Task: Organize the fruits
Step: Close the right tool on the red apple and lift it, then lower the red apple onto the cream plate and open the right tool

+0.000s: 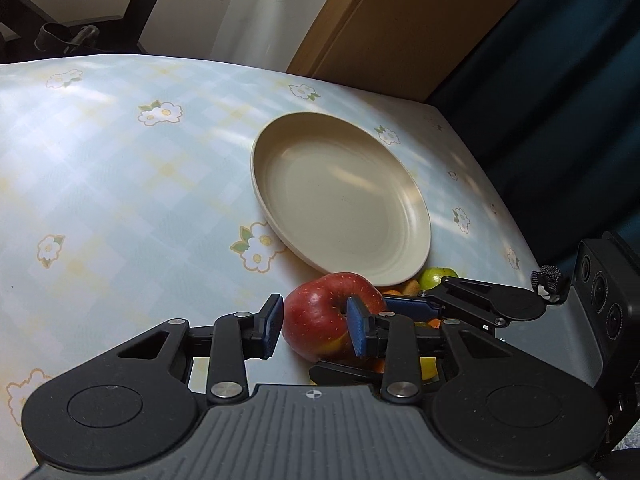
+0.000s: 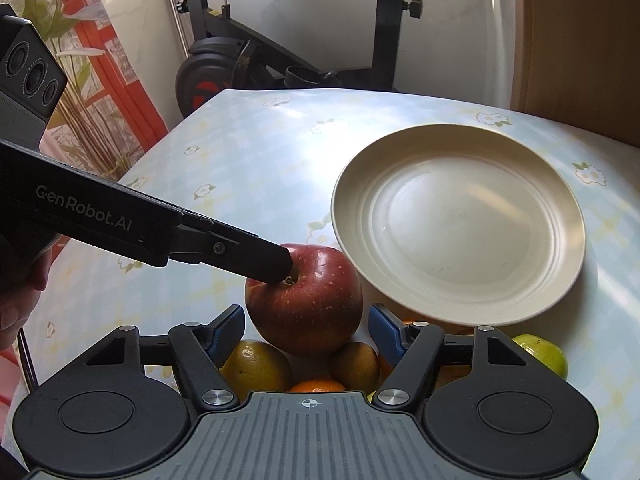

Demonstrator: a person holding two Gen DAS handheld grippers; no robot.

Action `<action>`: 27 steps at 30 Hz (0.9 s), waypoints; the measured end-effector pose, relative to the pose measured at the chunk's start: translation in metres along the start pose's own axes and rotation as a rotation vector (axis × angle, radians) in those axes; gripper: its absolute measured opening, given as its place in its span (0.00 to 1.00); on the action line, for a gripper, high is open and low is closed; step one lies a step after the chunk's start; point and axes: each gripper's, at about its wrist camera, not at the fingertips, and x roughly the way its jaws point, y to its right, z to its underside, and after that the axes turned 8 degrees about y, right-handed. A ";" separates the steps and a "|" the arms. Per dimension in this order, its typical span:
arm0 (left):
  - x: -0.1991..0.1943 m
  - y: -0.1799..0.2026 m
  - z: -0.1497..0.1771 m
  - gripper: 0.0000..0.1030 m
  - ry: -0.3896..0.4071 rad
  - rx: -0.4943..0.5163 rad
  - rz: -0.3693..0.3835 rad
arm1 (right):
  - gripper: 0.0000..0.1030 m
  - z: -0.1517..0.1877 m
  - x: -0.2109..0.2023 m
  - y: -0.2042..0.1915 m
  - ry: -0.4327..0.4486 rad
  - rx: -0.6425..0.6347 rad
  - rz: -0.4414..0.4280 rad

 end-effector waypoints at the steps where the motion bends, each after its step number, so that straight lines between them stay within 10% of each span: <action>1: 0.004 -0.003 0.000 0.35 -0.008 -0.020 0.009 | 0.63 0.000 0.001 0.001 -0.001 0.003 0.000; 27: 0.001 0.019 -0.068 0.35 0.188 0.061 -0.003 | 0.57 -0.076 -0.010 0.042 0.182 -0.064 -0.013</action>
